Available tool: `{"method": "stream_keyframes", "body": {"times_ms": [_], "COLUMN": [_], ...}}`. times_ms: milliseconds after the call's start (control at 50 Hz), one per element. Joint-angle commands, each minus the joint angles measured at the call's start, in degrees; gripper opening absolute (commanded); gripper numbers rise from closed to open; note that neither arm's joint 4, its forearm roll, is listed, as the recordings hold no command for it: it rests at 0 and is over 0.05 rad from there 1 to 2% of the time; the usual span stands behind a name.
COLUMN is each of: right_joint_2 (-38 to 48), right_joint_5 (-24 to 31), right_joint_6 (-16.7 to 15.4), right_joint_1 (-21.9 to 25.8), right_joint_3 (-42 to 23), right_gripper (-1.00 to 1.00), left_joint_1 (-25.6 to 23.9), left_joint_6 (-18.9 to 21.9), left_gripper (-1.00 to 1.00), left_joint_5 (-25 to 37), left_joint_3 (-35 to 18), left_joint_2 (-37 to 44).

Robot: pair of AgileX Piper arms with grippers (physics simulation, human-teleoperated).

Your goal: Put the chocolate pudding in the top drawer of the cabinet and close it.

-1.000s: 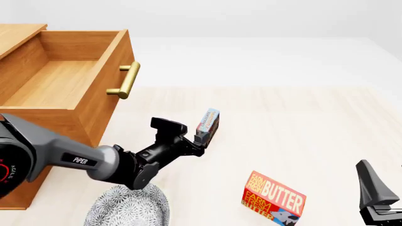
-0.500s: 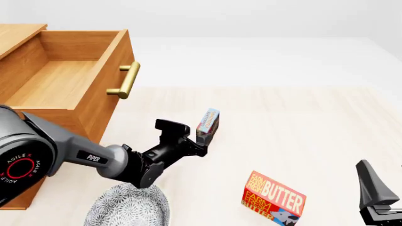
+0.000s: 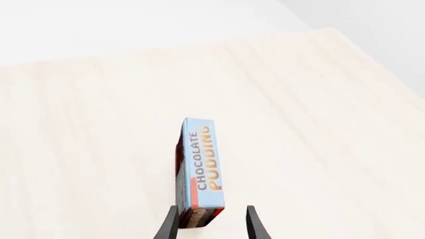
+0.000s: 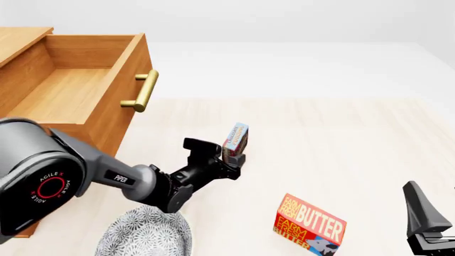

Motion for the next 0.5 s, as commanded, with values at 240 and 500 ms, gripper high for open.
{"method": "stream_keyframes", "body": {"times_ms": [240,500], "right_joint_2": [0.0,0.0], "right_joint_5": [0.01,0.0], "right_joint_6": [0.0,0.0], "right_joint_1": [0.0,0.0], "right_joint_3": [0.0,0.0], "right_gripper": [1.0,1.0], "left_joint_1": [0.25,0.72], "left_joint_6": [-0.78,-1.41], "left_gripper": [1.0,1.0], "left_joint_5": [0.39,0.55], "left_joint_3": [-2.2,-3.19], "left_joint_2": [2.63,3.31]}}
